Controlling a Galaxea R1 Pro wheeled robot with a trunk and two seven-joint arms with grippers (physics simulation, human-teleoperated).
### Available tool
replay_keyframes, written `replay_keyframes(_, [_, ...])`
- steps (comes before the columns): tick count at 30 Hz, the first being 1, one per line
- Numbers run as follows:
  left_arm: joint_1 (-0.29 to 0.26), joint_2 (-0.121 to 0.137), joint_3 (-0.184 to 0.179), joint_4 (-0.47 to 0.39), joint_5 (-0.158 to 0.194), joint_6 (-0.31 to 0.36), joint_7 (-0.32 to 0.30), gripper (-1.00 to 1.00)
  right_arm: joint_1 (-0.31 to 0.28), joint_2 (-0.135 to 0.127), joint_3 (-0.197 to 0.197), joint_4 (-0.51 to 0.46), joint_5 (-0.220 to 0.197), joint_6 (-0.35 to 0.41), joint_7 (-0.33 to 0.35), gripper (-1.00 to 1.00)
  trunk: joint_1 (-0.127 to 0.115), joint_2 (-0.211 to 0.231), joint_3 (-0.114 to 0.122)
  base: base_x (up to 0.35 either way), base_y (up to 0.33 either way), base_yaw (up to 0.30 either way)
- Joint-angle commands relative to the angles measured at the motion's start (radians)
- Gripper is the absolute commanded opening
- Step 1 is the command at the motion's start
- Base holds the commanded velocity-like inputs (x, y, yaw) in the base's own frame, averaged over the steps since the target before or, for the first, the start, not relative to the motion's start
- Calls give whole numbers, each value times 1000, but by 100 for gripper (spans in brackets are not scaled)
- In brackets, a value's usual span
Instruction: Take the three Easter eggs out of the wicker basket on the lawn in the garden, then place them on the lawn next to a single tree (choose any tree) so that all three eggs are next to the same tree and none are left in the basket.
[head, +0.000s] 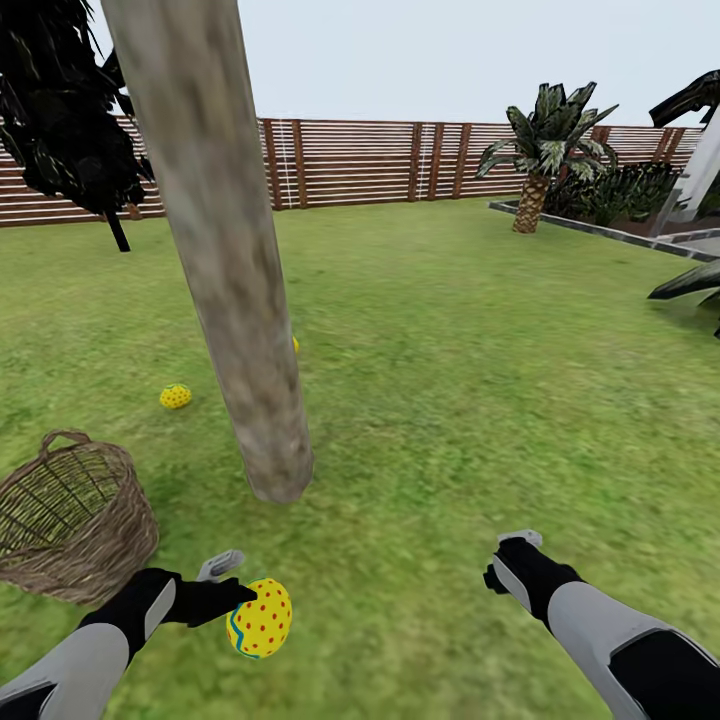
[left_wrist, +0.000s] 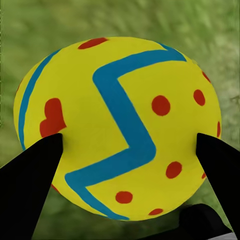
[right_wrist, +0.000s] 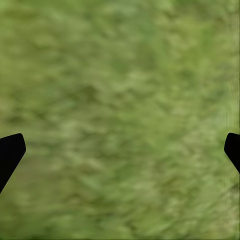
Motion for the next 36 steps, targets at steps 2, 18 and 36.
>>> replay_keyframes(2, [-1,-1,9,-1,-10,6,-7,-100,0,-1,8,-3,-10,5,-6,100,8,-15,-7,0,0,0])
replay_keyframes(18, [-1,-1,9,-1,-10,6,-7,-100,0,-1,9,-3,-10,6,-6,100,69,-127,-57,0,0,0])
replay_keyframes(36, [-1,-2,9,-1,-10,6,-7,-100,0,2,9,-3,-10,5,-6,100,138,-253,-114,0,0,0])
